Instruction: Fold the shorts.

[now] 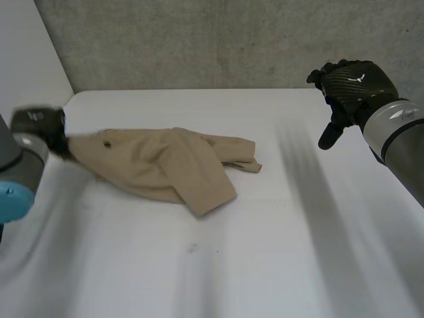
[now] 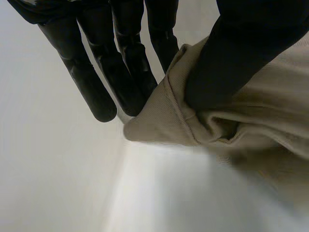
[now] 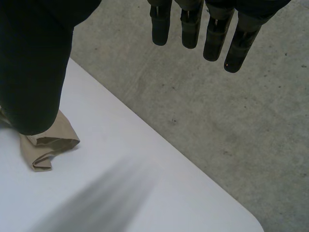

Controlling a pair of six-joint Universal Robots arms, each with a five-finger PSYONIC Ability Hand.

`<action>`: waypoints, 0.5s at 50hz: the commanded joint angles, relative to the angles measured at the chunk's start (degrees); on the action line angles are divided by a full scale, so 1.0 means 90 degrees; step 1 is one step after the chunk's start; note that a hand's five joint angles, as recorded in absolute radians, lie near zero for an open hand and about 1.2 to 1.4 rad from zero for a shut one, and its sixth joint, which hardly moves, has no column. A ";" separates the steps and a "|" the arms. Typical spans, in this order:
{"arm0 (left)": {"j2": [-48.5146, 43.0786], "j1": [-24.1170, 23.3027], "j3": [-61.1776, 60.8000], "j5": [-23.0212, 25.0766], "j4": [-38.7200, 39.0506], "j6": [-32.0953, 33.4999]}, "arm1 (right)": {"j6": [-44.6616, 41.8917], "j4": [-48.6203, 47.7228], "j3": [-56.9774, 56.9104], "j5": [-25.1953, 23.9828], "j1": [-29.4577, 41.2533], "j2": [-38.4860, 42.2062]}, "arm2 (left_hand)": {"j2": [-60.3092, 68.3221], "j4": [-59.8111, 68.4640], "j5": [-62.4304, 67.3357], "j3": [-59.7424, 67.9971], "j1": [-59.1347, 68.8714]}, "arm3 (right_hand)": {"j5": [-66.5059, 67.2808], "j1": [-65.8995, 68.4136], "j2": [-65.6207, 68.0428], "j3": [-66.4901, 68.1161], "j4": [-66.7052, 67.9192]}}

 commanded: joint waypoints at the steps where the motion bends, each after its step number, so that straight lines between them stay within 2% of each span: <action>1: 0.0424 -0.1231 0.0630 -0.0179 0.0827 -0.0007 | 0.0003 -0.0002 -0.0092 0.0051 -0.0050 -0.0024 | 0.1310 0.1264 0.1612 0.1396 0.1836 | -0.0406 0.0042 -0.0294 -0.0088 -0.0387; 7: 0.0278 -0.2792 0.0972 -0.0121 0.1305 -0.0007 | 0.0023 -0.0011 -0.0161 0.0090 -0.0099 -0.0102 | 0.1310 0.1264 0.1612 0.1396 0.1836 | -0.0406 0.0042 -0.0294 -0.0088 -0.0387; 9: 0.0112 -0.3087 0.0992 -0.0023 0.1443 -0.0026 | 0.0033 -0.0011 -0.0180 0.0090 -0.0109 -0.0170 | 0.1310 0.1264 0.1612 0.1396 0.1836 | -0.0406 0.0042 -0.0294 -0.0088 -0.0387; 10: -0.0140 -0.3378 0.1001 0.0171 0.1569 -0.0065 | 0.0033 -0.0011 -0.0190 0.0090 -0.0119 -0.0209 | 0.1310 0.1264 0.1612 0.1396 0.1836 | -0.0406 0.0042 -0.0294 -0.0088 -0.0387; 13: -0.0513 -0.3819 0.1001 0.0542 0.1707 -0.0133 | 0.0033 -0.0011 -0.0249 0.0090 -0.0226 -0.0297 | 0.1310 0.1264 0.1612 0.1396 0.1836 | -0.0406 0.0042 -0.0294 -0.0088 -0.0387; 14: -0.0727 -0.4082 0.1001 0.0824 0.1726 -0.0153 | 0.0033 -0.0011 -0.0249 0.0090 -0.0275 -0.0307 | 0.1310 0.1264 0.1612 0.1396 0.1836 | -0.0406 0.0042 -0.0294 -0.0088 -0.0387; 21: -0.1412 -0.4699 0.0865 0.1559 0.1688 -0.0163 | 0.0033 -0.0021 -0.0298 0.0042 -0.0714 -0.0492 | 0.1310 0.1264 0.1612 0.1396 0.1836 | -0.0406 0.0042 -0.0294 -0.0088 -0.0387; 25: -0.1461 -0.4866 0.0631 0.1754 0.1668 -0.0114 | 0.0013 -0.0011 -0.0307 -0.0007 -0.0841 -0.0492 | -0.3722 -0.3767 -0.3419 -0.3636 -0.3196 | -0.0406 0.0042 -0.0294 -0.0088 -0.0387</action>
